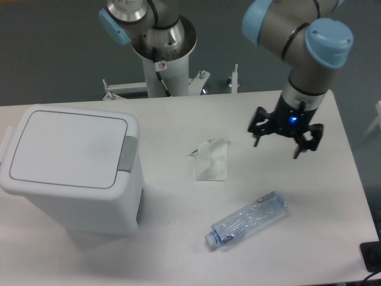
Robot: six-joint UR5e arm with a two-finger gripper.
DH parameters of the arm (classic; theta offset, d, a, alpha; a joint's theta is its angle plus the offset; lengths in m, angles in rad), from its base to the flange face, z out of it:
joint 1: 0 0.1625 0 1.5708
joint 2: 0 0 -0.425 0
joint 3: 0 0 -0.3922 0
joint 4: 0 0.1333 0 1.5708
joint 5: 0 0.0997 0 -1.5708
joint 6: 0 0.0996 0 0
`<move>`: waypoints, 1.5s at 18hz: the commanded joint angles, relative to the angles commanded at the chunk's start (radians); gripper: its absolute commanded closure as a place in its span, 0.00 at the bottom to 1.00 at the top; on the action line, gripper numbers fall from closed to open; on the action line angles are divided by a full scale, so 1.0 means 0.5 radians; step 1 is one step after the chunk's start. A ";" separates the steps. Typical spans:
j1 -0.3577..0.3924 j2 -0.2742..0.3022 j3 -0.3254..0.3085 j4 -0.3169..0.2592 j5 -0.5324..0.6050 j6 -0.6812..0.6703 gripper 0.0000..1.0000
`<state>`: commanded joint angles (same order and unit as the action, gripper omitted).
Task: Open the trash can
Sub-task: 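Move the gripper from its rest pose toward the white trash can's lid, then lower the gripper onto the lid's side button and press down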
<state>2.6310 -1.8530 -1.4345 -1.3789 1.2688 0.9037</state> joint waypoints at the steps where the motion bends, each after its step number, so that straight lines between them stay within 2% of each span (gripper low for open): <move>1: -0.037 0.000 0.034 -0.028 -0.040 -0.037 0.00; 5: -0.138 0.006 0.129 -0.049 -0.245 -0.227 0.00; 8: -0.172 0.083 0.123 -0.086 -0.380 -0.289 0.00; 10: -0.181 0.095 0.123 -0.120 -0.469 -0.292 0.00; 12: -0.185 0.107 0.129 -0.114 -0.589 -0.350 0.00; 14: -0.197 0.117 0.135 -0.102 -0.611 -0.414 0.00; 16: -0.258 0.120 0.132 -0.038 -0.644 -0.427 0.00; 18: -0.347 0.120 0.093 0.106 -0.663 -0.479 0.00; 21: -0.368 0.120 0.025 0.254 -0.651 -0.623 0.00; 27: -0.372 0.190 -0.079 0.297 -0.632 -0.636 0.00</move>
<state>2.4452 -1.7580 -1.4741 -1.2302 0.9526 0.5860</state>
